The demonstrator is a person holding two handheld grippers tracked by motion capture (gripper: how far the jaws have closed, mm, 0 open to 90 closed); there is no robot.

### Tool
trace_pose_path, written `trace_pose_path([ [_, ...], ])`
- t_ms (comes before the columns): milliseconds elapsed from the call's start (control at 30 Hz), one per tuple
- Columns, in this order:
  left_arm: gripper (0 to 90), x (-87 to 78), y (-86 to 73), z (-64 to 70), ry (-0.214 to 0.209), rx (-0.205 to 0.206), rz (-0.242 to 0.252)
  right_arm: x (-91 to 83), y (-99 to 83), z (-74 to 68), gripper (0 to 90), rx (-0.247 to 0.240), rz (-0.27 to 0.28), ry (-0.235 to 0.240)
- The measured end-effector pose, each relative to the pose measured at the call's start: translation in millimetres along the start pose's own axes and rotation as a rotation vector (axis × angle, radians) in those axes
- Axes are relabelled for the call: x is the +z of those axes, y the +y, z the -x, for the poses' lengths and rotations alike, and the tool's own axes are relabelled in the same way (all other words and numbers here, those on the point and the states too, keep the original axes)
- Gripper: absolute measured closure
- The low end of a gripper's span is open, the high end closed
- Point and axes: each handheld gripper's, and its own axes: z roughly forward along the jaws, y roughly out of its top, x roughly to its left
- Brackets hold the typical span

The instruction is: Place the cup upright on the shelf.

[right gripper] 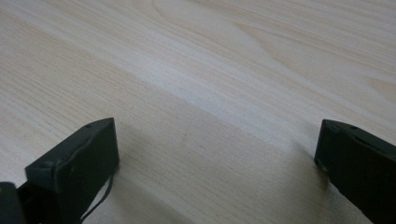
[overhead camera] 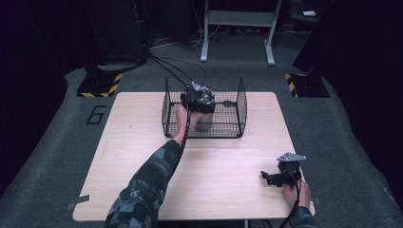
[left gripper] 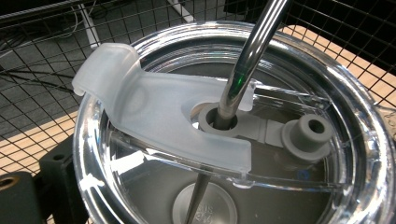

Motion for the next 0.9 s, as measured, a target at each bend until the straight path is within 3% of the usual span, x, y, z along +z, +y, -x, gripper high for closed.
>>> trace_pose_path([
  [233, 3.5, -1.7, -1.8, -0.9, 0.002, 0.004, 0.012, 0.0, 0.0, 0.1, 0.0, -0.001, 0.000, 0.000],
  [500, 3.0, -7.4, 0.4, -2.8, -0.005, 0.019, -0.022, 0.0, 0.0, 0.0, 0.0, 0.000, 0.000, 0.000],
  [667, 0.0, -19.0, 5.7, -1.9, 0.010, 0.008, 0.007, 0.0, 0.0, 0.0, 0.0, 0.000, 0.000, 0.000],
  [900, 0.0, -43.8, 10.5, -2.9, -0.022, 0.030, -0.023, 0.0, 0.0, 0.0, 0.0, 0.000, 0.000, 0.000],
])
